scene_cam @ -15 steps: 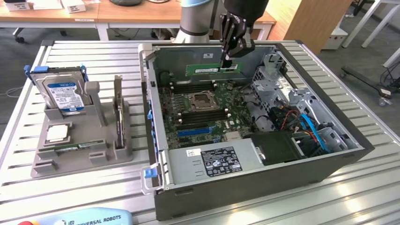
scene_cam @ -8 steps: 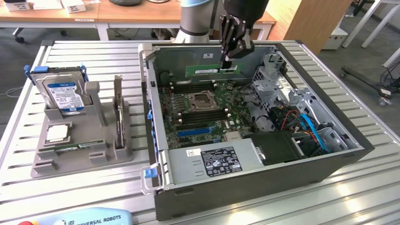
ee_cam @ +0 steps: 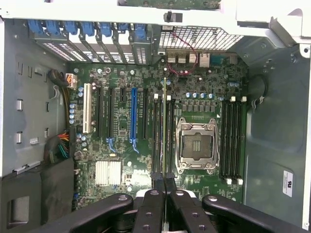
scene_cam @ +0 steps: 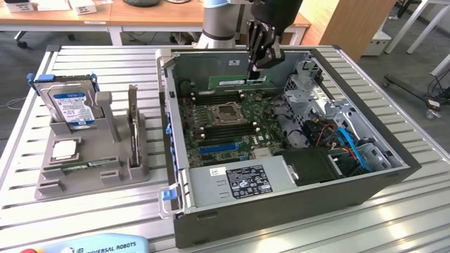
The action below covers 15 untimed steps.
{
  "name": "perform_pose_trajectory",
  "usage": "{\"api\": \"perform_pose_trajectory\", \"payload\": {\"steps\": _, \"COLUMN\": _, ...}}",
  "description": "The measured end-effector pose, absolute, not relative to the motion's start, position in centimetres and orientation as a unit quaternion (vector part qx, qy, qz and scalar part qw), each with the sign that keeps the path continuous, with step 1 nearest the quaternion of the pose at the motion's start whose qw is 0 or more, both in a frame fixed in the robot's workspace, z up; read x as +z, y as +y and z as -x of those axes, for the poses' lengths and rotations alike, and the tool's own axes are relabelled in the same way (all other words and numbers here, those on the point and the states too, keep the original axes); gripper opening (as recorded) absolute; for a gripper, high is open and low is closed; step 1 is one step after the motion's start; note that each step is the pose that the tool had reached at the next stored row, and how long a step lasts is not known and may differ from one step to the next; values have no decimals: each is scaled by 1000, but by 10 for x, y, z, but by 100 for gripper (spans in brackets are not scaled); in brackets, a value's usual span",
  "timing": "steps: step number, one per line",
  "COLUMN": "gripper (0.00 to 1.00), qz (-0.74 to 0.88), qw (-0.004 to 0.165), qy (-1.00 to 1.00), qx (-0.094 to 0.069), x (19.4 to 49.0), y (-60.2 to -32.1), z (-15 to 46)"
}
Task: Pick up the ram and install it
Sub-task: 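Pick up the ram and move it above insertion slot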
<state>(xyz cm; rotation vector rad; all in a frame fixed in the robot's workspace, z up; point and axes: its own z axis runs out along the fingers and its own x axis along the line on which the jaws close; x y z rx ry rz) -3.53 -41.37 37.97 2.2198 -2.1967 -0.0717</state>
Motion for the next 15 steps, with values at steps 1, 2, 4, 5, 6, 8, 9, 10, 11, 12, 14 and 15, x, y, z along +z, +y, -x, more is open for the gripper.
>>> {"api": "perform_pose_trajectory", "payload": {"steps": 1, "gripper": 11, "qz": -711, "qw": 9, "qy": -703, "qx": -23, "x": 380, "y": -414, "z": 35}}
{"api": "perform_pose_trajectory", "payload": {"steps": 2, "gripper": 11, "qz": -711, "qw": 9, "qy": -703, "qx": -23, "x": 380, "y": -414, "z": 35}}
{"api": "perform_pose_trajectory", "payload": {"steps": 4, "gripper": 11, "qz": -711, "qw": 9, "qy": -703, "qx": -23, "x": 380, "y": -414, "z": 35}}
{"api": "perform_pose_trajectory", "payload": {"steps": 5, "gripper": 11, "qz": -711, "qw": 9, "qy": -703, "qx": -23, "x": 380, "y": -414, "z": 35}}
{"api": "perform_pose_trajectory", "payload": {"steps": 6, "gripper": 11, "qz": -711, "qw": 9, "qy": -703, "qx": -23, "x": 379, "y": -414, "z": 35}}
{"api": "perform_pose_trajectory", "payload": {"steps": 8, "gripper": 11, "qz": -711, "qw": 9, "qy": -703, "qx": -23, "x": 379, "y": -414, "z": 33}}
{"api": "perform_pose_trajectory", "payload": {"steps": 9, "gripper": 11, "qz": -711, "qw": 9, "qy": -703, "qx": -23, "x": 379, "y": -414, "z": 32}}
{"api": "perform_pose_trajectory", "payload": {"steps": 10, "gripper": 11, "qz": -711, "qw": 9, "qy": -703, "qx": -23, "x": 379, "y": -414, "z": 32}}
{"api": "perform_pose_trajectory", "payload": {"steps": 11, "gripper": 11, "qz": -711, "qw": 9, "qy": -703, "qx": -23, "x": 379, "y": -414, "z": 31}}
{"api": "perform_pose_trajectory", "payload": {"steps": 12, "gripper": 11, "qz": -711, "qw": 9, "qy": -703, "qx": -23, "x": 379, "y": -414, "z": 30}}
{"api": "perform_pose_trajectory", "payload": {"steps": 14, "gripper": 11, "qz": -711, "qw": 9, "qy": -703, "qx": -23, "x": 379, "y": -414, "z": 29}}
{"api": "perform_pose_trajectory", "payload": {"steps": 15, "gripper": 11, "qz": -711, "qw": 9, "qy": -703, "qx": -23, "x": 379, "y": -414, "z": 29}}
